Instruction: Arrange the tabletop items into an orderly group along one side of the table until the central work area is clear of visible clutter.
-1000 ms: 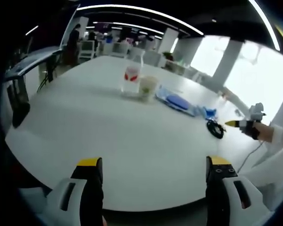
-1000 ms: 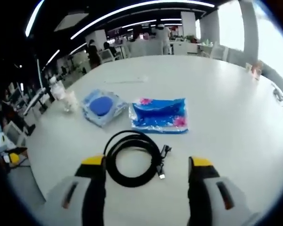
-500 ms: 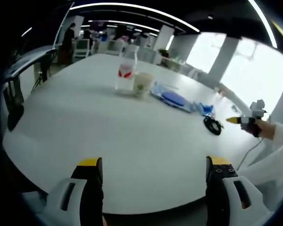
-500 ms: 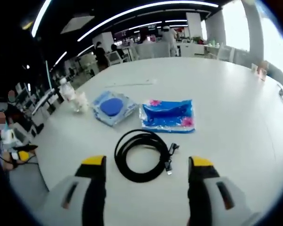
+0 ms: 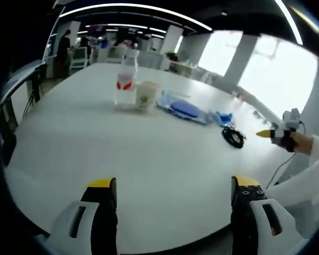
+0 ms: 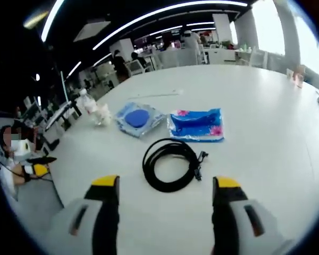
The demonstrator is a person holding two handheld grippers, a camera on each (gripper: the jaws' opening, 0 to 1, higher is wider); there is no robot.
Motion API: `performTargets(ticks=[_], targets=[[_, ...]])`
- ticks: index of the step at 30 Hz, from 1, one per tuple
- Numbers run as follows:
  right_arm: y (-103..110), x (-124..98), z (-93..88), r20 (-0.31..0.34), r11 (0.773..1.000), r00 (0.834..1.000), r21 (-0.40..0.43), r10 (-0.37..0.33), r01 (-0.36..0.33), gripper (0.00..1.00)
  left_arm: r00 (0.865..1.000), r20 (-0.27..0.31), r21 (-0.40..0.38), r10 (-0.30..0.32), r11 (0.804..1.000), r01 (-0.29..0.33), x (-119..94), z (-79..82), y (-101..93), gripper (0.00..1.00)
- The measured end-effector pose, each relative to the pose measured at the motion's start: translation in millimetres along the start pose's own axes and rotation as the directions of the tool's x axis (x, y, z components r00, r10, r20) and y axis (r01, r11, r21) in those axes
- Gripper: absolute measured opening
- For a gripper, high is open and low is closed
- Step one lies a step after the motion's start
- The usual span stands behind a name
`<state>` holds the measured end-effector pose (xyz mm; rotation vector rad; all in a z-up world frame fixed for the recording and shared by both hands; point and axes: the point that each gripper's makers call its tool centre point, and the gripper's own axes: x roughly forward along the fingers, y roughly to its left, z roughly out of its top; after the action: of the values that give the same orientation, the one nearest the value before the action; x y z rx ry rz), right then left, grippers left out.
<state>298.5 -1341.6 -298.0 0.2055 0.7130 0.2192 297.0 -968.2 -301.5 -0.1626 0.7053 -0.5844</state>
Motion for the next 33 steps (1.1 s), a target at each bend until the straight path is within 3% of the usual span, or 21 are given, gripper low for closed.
performTargets(ticks=[15, 23, 33], targets=[[-3.6, -16.3, -16.3, -0.007, 0.999, 1.0, 0.032, -0.014, 0.014, 0.69, 0.999, -0.002, 0.042, -0.052, 0.998, 0.052, 18.0, 15.0, -9.1, 0.76], [-0.1, -17.4, -17.2, -0.005, 0.999, 1.0, 0.039, -0.009, 0.009, 0.69, 0.997, -0.009, 0.052, -0.074, 0.996, 0.074, 26.1, 21.2, -13.3, 0.71], [15.0, -8.4, -12.1, -0.004, 0.999, 1.0, 0.04, 0.023, -0.022, 0.69, 0.996, -0.015, 0.115, -0.093, 0.989, 0.094, 44.7, 41.8, -17.5, 0.65]])
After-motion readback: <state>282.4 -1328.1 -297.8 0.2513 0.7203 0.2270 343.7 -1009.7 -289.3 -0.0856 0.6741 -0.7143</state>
